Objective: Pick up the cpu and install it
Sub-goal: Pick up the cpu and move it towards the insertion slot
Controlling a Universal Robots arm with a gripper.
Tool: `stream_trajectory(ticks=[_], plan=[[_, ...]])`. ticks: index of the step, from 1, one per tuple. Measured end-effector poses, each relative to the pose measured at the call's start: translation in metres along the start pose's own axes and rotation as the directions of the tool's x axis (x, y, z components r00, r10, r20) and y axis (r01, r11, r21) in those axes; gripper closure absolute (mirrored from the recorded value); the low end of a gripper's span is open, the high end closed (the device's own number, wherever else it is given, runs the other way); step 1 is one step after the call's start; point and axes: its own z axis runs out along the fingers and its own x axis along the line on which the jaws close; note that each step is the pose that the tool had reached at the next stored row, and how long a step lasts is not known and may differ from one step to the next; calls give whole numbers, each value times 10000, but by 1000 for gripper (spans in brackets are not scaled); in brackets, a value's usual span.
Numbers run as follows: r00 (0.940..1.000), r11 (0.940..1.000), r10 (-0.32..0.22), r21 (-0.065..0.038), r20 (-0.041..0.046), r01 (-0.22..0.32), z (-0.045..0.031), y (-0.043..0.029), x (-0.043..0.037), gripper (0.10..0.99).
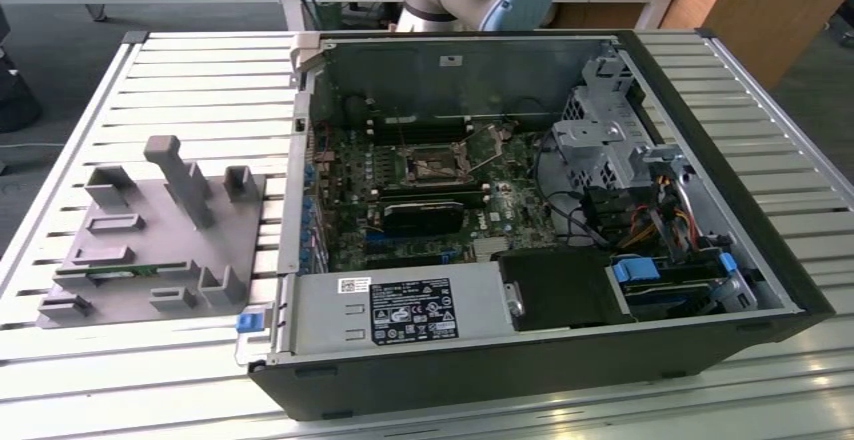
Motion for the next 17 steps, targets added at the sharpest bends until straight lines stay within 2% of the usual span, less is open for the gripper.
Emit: stream_trajectory(ticks=[5,7,17], plan=[[10000,10000,-1,0,-2,1,-101,8,0,561],[10000,10000,2,-2,2,-2,-107,10,-19,561],[10000,10000,11,-1,-3,-11,-110,23,-253,561]])
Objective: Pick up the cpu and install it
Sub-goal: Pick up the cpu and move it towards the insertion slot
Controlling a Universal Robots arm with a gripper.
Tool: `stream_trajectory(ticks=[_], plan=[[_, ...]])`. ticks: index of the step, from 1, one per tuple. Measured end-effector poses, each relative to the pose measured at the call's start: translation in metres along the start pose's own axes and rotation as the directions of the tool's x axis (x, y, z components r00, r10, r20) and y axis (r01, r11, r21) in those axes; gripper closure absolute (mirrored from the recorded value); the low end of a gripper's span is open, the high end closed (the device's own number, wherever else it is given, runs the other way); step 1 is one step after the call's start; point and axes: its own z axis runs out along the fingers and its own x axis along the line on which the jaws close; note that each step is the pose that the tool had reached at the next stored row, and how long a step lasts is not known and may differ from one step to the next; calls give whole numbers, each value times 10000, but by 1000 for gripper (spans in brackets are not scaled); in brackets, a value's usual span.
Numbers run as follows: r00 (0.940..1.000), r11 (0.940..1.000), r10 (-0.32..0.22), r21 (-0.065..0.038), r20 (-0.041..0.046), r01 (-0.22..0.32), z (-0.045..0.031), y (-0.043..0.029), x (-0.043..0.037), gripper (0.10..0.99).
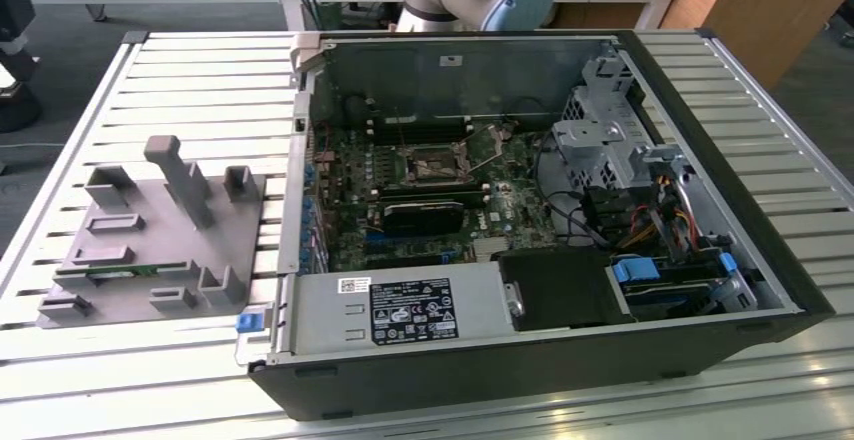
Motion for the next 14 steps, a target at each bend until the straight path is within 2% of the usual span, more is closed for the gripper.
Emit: stream_trajectory(ticks=[14], plan=[[10000,10000,0,0,0,0,-2,16,-281,561]])
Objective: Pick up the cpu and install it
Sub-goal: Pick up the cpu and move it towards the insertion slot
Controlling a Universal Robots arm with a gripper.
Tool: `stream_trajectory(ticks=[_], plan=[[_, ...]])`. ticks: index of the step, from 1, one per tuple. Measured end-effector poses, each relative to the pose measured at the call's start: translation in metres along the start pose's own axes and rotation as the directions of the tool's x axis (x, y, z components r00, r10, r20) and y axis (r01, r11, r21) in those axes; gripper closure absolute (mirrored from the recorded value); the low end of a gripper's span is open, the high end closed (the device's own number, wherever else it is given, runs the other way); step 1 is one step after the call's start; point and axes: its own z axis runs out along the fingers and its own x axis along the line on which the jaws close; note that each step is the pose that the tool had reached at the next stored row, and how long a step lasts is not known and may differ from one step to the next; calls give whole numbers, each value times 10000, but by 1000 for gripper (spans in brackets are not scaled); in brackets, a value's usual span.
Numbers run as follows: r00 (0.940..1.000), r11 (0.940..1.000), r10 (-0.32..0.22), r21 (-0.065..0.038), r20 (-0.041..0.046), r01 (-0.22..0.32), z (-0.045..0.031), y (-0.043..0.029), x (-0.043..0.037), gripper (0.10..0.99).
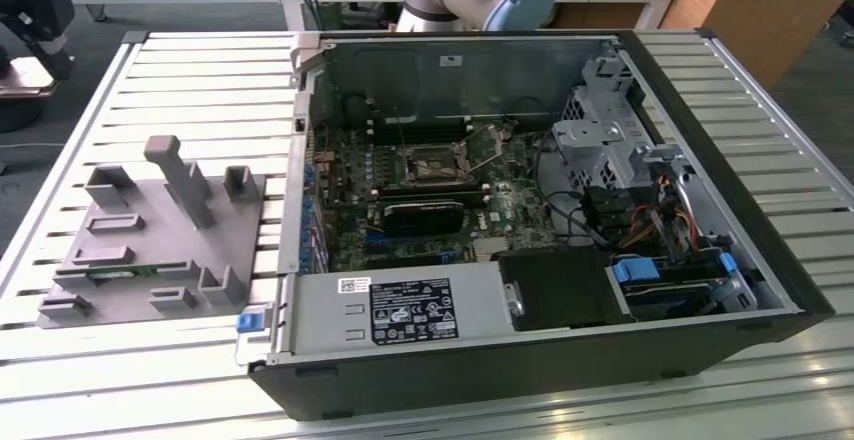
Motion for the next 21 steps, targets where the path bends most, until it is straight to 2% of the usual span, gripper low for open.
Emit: stream_trajectory(ticks=[21], plan=[[10000,10000,0,0,0,0,-2,21,-378,561]])
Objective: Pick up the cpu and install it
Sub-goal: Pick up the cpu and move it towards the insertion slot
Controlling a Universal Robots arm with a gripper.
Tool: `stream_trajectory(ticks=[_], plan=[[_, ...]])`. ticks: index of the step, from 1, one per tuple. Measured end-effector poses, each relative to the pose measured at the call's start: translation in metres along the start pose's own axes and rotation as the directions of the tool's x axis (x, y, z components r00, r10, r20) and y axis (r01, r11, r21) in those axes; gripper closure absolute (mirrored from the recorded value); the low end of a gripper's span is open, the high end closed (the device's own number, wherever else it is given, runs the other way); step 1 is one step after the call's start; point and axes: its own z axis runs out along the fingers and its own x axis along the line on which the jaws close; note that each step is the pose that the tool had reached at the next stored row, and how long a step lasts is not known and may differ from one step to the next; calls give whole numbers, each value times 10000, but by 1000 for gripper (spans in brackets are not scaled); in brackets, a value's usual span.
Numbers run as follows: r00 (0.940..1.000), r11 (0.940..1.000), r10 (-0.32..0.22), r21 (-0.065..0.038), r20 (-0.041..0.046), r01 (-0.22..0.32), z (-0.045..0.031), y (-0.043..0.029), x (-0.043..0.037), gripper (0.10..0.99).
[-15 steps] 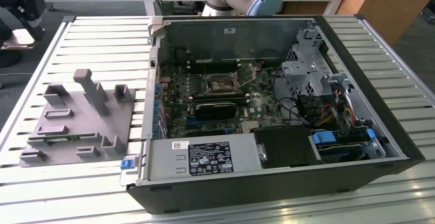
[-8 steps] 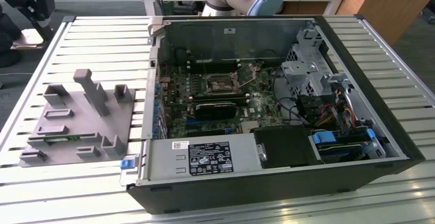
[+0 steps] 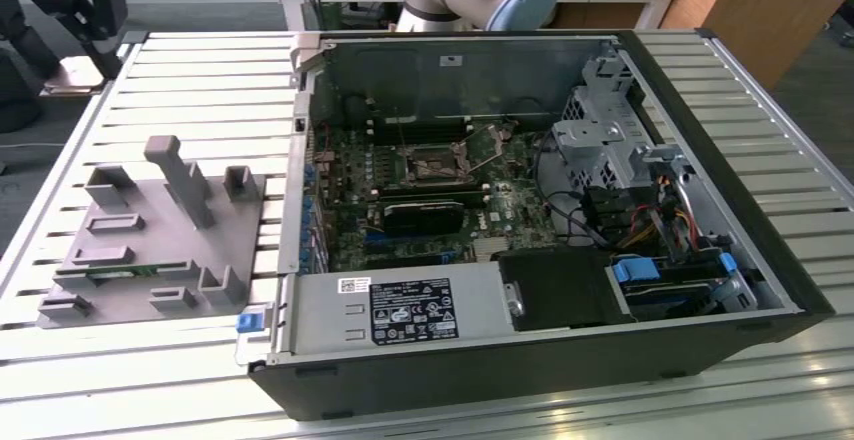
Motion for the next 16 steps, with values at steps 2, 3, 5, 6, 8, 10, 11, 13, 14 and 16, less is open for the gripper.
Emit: stream_trajectory(ticks=[2,3,5,6,8,10,11,13,14,16], plan=[[10000,10000,0,0,0,0,0,2,-31,561],[10000,10000,-1,0,0,1,0,2,-48,561],[10000,10000,0,0,0,0,-1,4,-78,561],[10000,10000,0,1,0,0,-1,5,-92,561],[10000,10000,0,1,0,0,-1,7,-119,561],[10000,10000,-1,0,0,1,-1,8,-146,561],[10000,10000,-1,0,0,1,-1,9,-160,561],[10000,10000,-1,0,0,1,-1,10,-185,561],[10000,10000,0,0,0,0,-1,11,-197,561],[10000,10000,0,0,0,0,-1,13,-229,561]])
